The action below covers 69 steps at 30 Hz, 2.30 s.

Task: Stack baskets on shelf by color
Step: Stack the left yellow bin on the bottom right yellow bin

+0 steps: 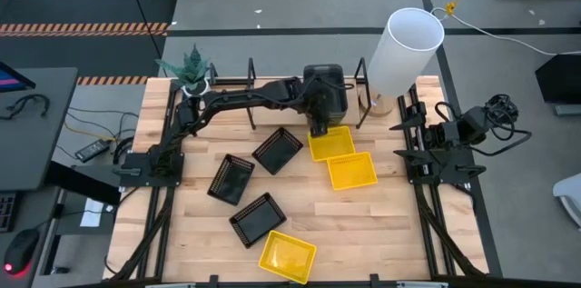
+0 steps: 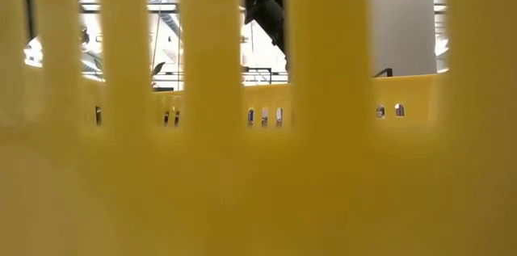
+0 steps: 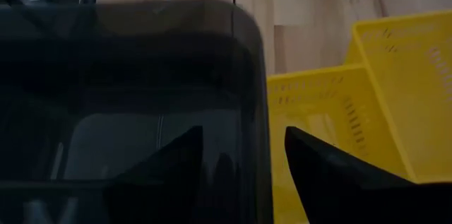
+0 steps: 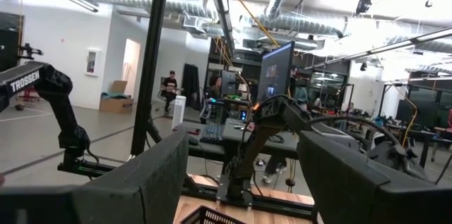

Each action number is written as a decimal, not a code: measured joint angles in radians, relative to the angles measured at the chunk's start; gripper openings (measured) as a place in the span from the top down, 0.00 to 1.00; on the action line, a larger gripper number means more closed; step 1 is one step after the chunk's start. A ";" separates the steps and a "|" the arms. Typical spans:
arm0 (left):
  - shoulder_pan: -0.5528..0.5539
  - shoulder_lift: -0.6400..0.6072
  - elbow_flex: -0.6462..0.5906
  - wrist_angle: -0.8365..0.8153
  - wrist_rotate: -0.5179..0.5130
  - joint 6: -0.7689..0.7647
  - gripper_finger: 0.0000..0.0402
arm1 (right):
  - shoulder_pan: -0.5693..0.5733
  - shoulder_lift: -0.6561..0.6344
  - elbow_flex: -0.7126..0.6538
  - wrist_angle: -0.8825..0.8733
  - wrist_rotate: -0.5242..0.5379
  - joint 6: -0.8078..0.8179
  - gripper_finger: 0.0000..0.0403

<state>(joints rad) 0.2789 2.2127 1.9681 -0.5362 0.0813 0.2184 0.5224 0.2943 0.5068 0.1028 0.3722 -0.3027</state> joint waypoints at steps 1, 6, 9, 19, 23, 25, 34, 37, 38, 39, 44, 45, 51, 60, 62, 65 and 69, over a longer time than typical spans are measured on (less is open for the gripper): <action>-0.003 0.000 0.006 0.000 0.001 0.000 0.48 | 0.000 0.000 0.000 0.000 0.000 0.000 0.33; -0.014 0.000 0.053 -0.018 0.001 0.001 0.48 | 0.000 0.000 0.000 0.000 0.000 0.000 0.33; -0.021 -0.001 0.084 -0.051 0.002 0.001 0.48 | 0.000 0.000 0.000 -0.001 0.000 0.005 0.33; -0.024 -0.004 0.147 -0.122 -0.019 -0.030 0.44 | 0.000 0.000 0.000 -0.012 0.000 0.005 0.33; -0.037 -0.027 0.148 -0.100 -0.027 -0.023 0.46 | 0.000 0.000 0.000 -0.024 0.001 0.013 0.33; -0.048 -0.042 0.139 -0.088 -0.046 -0.006 0.48 | 0.000 0.000 0.000 -0.028 0.001 0.021 0.33; -0.089 -0.055 0.125 -0.091 -0.081 0.013 0.59 | 0.000 -0.001 0.000 -0.060 0.001 0.065 0.33; -0.105 -0.055 0.124 -0.124 -0.082 -0.002 0.62 | 0.000 0.000 0.000 -0.069 0.001 0.074 0.33; -0.113 -0.055 0.124 -0.138 -0.085 -0.007 0.63 | 0.000 0.000 0.000 -0.073 0.001 0.075 0.33; -0.123 -0.055 0.124 -0.154 -0.092 -0.018 0.65 | 0.000 0.000 0.000 -0.076 0.001 0.076 0.33; -0.179 -0.058 0.124 -0.205 -0.145 -0.016 0.69 | 0.000 0.000 0.000 -0.100 0.005 0.098 0.33; -0.188 -0.061 0.124 -0.206 -0.149 -0.006 0.70 | 0.000 0.000 0.000 -0.100 0.005 0.101 0.33; -0.195 -0.114 0.124 -0.212 -0.157 0.008 0.72 | 0.000 0.000 0.000 -0.096 0.005 0.114 0.33; -0.203 -0.143 0.030 -0.259 -0.159 -0.030 0.67 | -0.001 0.000 0.000 -0.089 0.005 0.117 0.33; -0.207 -0.165 -0.037 -0.184 -0.162 -0.033 0.67 | -0.001 0.000 0.000 -0.089 0.005 0.117 0.33; -0.211 -0.229 -0.156 -0.080 -0.164 -0.058 0.67 | -0.001 0.000 0.000 -0.091 0.005 0.117 0.33; -0.211 -0.327 -0.330 0.068 -0.163 -0.093 0.68 | -0.001 0.000 0.000 -0.094 0.005 0.117 0.33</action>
<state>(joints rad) 0.0677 1.8854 1.6381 -0.4683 -0.0818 0.1250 0.5217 0.2943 0.5064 0.0086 0.3771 -0.1858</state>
